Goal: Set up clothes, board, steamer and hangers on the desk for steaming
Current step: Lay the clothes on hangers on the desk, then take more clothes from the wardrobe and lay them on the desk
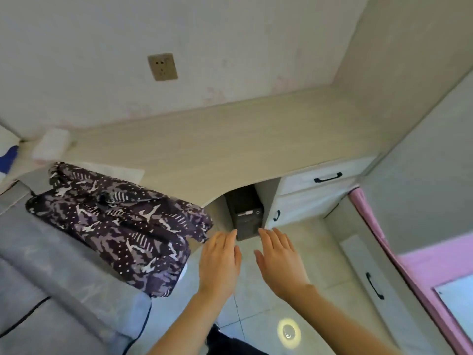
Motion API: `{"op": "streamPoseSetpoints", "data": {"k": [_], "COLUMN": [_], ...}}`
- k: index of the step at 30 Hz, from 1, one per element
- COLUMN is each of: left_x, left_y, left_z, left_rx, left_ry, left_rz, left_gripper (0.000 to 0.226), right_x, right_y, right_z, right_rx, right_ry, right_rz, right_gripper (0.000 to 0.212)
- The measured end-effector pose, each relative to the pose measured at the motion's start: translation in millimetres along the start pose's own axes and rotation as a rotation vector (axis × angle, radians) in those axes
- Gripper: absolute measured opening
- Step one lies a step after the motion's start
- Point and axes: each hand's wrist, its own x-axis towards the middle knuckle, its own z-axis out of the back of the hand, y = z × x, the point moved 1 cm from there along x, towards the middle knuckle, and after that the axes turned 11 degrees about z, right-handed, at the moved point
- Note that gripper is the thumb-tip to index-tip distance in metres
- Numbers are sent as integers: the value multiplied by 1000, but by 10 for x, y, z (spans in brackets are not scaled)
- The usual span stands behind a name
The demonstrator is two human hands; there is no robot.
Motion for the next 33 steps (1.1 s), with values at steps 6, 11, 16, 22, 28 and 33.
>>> {"op": "streamPoseSetpoints", "data": {"k": [6, 11, 16, 22, 28, 33], "left_x": [-492, -915, -1168, -1266, -1132, -905], "left_y": [-1207, -2059, -2725, -3385, -4114, -4835], "left_z": [-489, -932, -1236, -1503, -1848, -2101], "left_rx": [7, -8, 17, -22, -55, -43], "left_ry": [92, 181, 245, 356, 417, 471], "left_rz": [-232, -446, -608, -734, -846, -914], "left_gripper": [39, 39, 33, 37, 35, 34], "right_x": [-1126, -2074, -2758, -3255, -3462, -3537], "right_y": [-817, -1431, -1861, -2282, -2864, -3471], "right_z": [263, 341, 416, 498, 635, 870], "right_rx": [-56, -65, -27, 3, -17, -39], "right_ry": [-48, -61, -54, -91, -111, -120], "right_rz": [-215, -426, -631, -801, -938, -1019], "right_gripper": [52, 51, 53, 50, 48, 44]}}
